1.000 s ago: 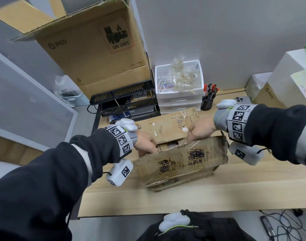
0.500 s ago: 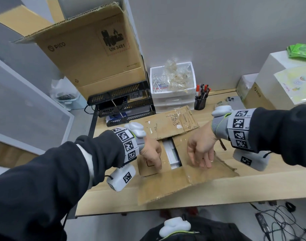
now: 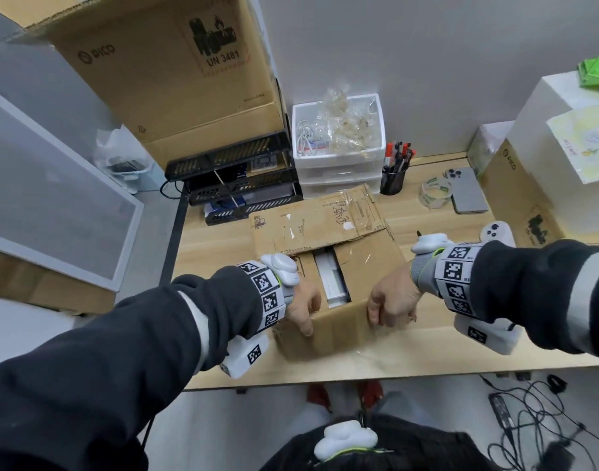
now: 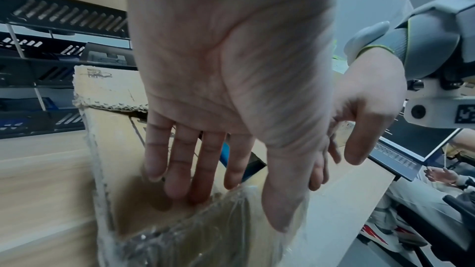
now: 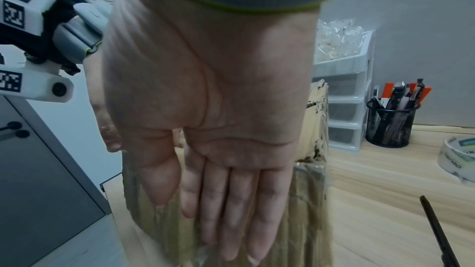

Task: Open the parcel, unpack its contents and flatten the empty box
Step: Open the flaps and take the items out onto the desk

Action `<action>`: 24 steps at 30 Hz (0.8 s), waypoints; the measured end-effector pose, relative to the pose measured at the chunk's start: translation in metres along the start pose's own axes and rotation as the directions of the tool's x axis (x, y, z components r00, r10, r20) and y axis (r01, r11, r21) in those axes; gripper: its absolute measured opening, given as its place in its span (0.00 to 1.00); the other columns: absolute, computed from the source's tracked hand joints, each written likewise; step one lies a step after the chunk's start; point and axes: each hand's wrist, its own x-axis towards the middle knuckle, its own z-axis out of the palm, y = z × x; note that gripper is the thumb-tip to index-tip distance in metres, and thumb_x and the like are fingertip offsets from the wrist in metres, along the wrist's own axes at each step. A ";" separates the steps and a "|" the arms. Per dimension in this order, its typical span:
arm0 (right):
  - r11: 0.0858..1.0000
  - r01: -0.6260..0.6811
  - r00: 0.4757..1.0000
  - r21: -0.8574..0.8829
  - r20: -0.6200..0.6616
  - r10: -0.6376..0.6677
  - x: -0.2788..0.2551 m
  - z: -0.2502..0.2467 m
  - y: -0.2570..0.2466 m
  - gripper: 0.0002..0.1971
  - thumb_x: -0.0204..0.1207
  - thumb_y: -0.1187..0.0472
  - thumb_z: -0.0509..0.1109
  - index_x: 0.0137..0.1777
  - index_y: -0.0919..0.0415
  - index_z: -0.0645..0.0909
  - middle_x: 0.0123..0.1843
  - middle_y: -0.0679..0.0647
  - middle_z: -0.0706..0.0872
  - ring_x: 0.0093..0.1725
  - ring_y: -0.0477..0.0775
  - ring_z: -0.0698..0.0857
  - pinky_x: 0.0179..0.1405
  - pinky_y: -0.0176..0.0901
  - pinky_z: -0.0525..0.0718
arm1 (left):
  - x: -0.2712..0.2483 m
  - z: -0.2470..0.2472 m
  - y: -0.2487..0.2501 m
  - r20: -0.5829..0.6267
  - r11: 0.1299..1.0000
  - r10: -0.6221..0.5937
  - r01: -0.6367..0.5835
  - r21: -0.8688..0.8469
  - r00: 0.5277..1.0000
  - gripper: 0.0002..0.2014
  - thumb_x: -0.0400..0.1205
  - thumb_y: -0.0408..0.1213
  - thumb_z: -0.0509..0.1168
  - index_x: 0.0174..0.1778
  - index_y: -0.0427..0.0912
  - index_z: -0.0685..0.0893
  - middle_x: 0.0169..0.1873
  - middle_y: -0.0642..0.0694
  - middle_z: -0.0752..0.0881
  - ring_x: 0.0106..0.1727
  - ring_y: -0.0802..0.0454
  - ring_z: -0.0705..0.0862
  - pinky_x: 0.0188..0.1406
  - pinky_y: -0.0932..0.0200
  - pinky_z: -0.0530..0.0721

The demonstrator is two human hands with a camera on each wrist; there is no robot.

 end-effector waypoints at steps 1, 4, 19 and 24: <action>1.000 -0.006 1.000 -0.013 -0.009 0.006 0.000 0.000 -0.002 0.19 0.81 0.64 0.66 0.71 0.57 0.79 0.66 0.60 0.85 0.36 0.43 0.82 0.46 0.44 0.87 | 0.001 0.001 0.001 0.009 1.000 -0.003 0.003 0.004 1.000 0.27 0.77 0.47 0.77 0.71 0.43 0.82 0.57 0.46 0.86 0.52 0.47 0.84 0.49 0.55 0.84; 0.998 -0.013 1.000 -0.065 -0.020 0.012 0.000 -0.001 -0.003 0.23 0.79 0.58 0.68 0.74 0.53 0.78 0.69 0.58 0.84 0.46 0.48 0.84 0.52 0.46 0.88 | 0.004 0.000 0.004 0.020 1.000 -0.005 0.005 0.003 1.000 0.22 0.79 0.44 0.75 0.68 0.43 0.84 0.50 0.48 0.84 0.48 0.48 0.82 0.41 0.59 0.78; 0.997 -0.056 0.997 0.055 0.051 0.053 -0.006 -0.006 -0.011 0.19 0.82 0.56 0.65 0.65 0.69 0.84 0.59 0.61 0.91 0.52 0.55 0.91 0.47 0.44 0.91 | 0.021 -0.008 -0.004 0.003 0.992 -0.032 0.032 -0.123 0.999 0.18 0.79 0.40 0.72 0.65 0.43 0.87 0.56 0.44 0.89 0.48 0.48 0.83 0.45 0.58 0.83; 0.985 -0.050 0.999 0.165 0.017 0.048 -0.006 -0.026 -0.017 0.12 0.81 0.58 0.64 0.51 0.66 0.84 0.52 0.64 0.93 0.51 0.61 0.92 0.50 0.47 0.87 | 0.029 -0.015 -0.012 -0.084 0.992 -0.065 0.056 -0.112 0.994 0.19 0.79 0.40 0.70 0.68 0.45 0.85 0.60 0.46 0.87 0.56 0.45 0.86 0.57 0.53 0.87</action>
